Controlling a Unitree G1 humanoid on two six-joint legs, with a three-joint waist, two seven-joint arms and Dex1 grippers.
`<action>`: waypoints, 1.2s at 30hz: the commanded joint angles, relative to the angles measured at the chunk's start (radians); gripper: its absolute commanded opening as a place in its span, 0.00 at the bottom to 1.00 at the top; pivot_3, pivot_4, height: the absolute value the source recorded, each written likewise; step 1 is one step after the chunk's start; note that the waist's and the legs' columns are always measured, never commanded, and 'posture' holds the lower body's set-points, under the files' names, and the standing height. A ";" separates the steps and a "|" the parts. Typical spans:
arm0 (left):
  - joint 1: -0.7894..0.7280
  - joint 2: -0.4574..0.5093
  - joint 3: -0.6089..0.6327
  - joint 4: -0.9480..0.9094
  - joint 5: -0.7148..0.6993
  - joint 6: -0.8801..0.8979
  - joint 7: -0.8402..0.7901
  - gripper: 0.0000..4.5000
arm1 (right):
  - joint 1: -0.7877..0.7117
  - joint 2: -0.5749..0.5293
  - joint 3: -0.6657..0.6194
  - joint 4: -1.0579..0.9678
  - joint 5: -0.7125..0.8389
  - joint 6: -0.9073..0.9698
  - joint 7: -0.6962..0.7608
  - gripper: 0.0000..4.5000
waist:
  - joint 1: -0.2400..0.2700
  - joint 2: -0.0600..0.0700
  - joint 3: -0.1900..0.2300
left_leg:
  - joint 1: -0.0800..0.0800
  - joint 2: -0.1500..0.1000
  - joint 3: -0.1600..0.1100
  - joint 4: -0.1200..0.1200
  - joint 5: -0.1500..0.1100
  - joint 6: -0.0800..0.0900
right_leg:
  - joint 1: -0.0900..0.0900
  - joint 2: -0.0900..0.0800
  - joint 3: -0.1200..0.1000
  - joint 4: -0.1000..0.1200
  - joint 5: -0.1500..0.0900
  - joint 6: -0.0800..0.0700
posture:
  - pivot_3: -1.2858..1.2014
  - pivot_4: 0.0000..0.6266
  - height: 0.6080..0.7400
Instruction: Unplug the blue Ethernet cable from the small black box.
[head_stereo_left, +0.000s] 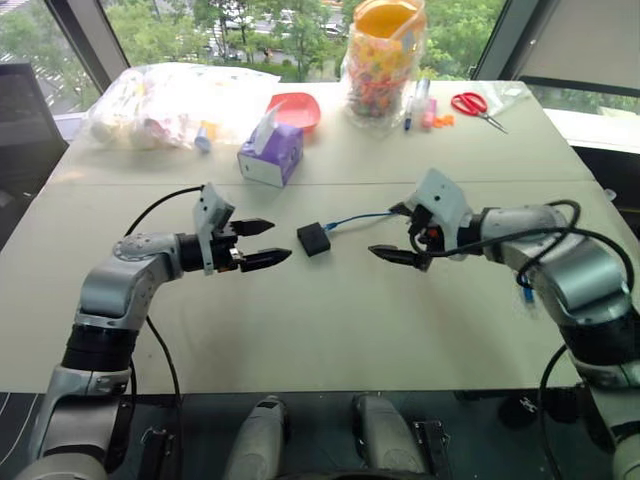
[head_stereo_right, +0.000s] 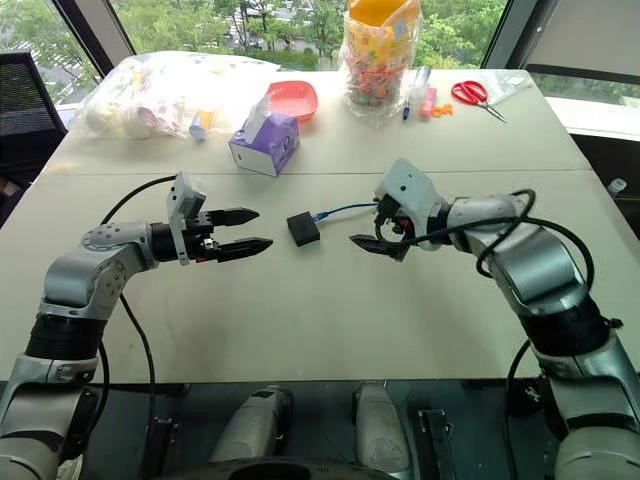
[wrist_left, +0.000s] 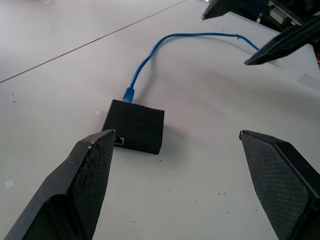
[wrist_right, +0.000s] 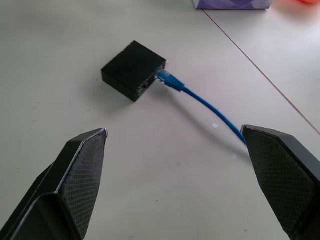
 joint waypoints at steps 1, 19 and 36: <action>-0.005 0.022 0.006 -0.028 -0.009 0.000 -0.025 0.92 | -0.124 0.033 0.081 0.196 -0.106 -0.147 0.091 1.00 | -0.004 0.000 0.000 | 0.000 0.000 0.000 0.000 0.000 0.000 | 0.000 0.000 0.000 0.000 0.000 0.000 | 0.52 0.24 1.00; 0.079 0.049 0.080 -0.145 -0.038 0.031 0.060 0.92 | -0.571 0.484 0.206 1.312 -0.459 -0.733 0.247 1.00 | -0.024 0.000 0.001 | -0.002 0.000 0.000 -0.004 0.001 -0.002 | -0.008 0.000 0.001 0.006 0.001 0.000 | 0.52 0.24 1.00; 0.117 0.049 0.095 -0.200 -0.053 0.042 0.113 0.93 | -0.614 0.641 0.151 1.437 -0.560 -0.770 0.227 0.59 | -0.052 0.001 0.001 | 0.000 0.000 0.000 -0.002 0.002 -0.004 | -0.010 0.001 0.002 0.017 0.001 -0.001 | 0.52 0.24 1.00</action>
